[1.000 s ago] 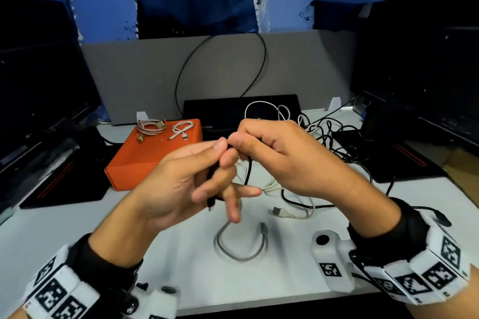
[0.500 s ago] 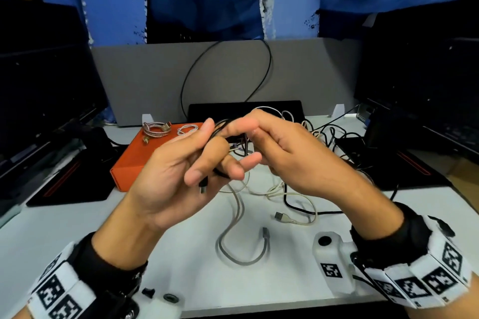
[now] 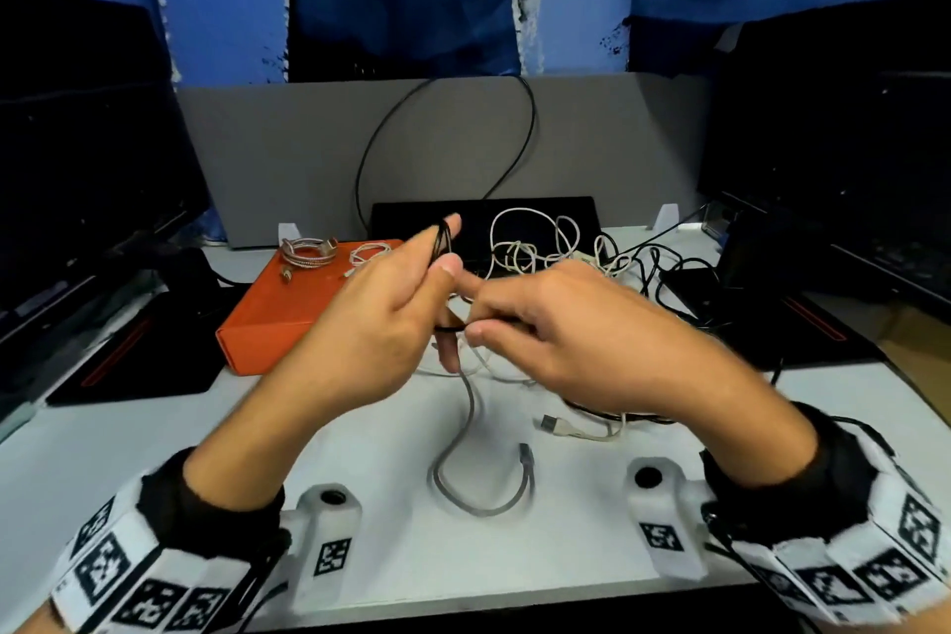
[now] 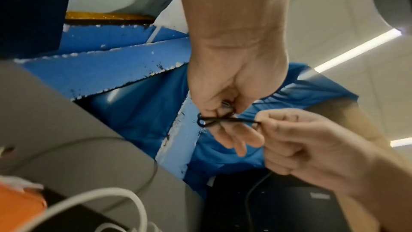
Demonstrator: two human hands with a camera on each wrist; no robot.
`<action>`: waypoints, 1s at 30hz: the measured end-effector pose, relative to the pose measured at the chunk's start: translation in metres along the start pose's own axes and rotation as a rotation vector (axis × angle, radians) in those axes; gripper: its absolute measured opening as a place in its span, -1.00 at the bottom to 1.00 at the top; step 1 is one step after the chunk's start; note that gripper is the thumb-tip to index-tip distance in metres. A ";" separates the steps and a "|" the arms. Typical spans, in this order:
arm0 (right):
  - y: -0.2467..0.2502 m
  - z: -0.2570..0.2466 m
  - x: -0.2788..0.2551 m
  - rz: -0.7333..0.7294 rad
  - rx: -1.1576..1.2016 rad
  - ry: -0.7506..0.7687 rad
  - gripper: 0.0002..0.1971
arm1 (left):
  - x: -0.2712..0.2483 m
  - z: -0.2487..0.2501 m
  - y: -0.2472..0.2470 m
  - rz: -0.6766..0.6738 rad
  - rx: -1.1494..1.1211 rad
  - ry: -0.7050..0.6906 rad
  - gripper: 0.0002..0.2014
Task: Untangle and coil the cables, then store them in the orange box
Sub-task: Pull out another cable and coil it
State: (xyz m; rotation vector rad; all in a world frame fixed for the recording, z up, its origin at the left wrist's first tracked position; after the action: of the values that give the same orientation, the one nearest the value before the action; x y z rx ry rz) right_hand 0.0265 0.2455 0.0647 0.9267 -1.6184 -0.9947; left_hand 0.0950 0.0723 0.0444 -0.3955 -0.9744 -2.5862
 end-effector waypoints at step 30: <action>0.000 0.010 0.002 0.268 0.349 0.086 -0.60 | -0.015 0.007 -0.002 -0.724 -1.051 0.120 -0.56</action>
State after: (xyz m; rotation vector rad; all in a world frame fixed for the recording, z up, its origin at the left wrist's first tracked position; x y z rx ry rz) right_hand 0.0161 0.2452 0.0636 0.9361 -1.8186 -0.4903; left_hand 0.1087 0.0823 0.0426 -0.1092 0.4933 -3.5452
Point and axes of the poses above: each hand's wrist, its own x-axis towards the middle knuckle, its own y-axis out of the back of the hand, z = x × y, the point moved 1 cm from there along x, towards the middle knuckle, and after that the axes turned 7 degrees about y, right-handed, at the moved point
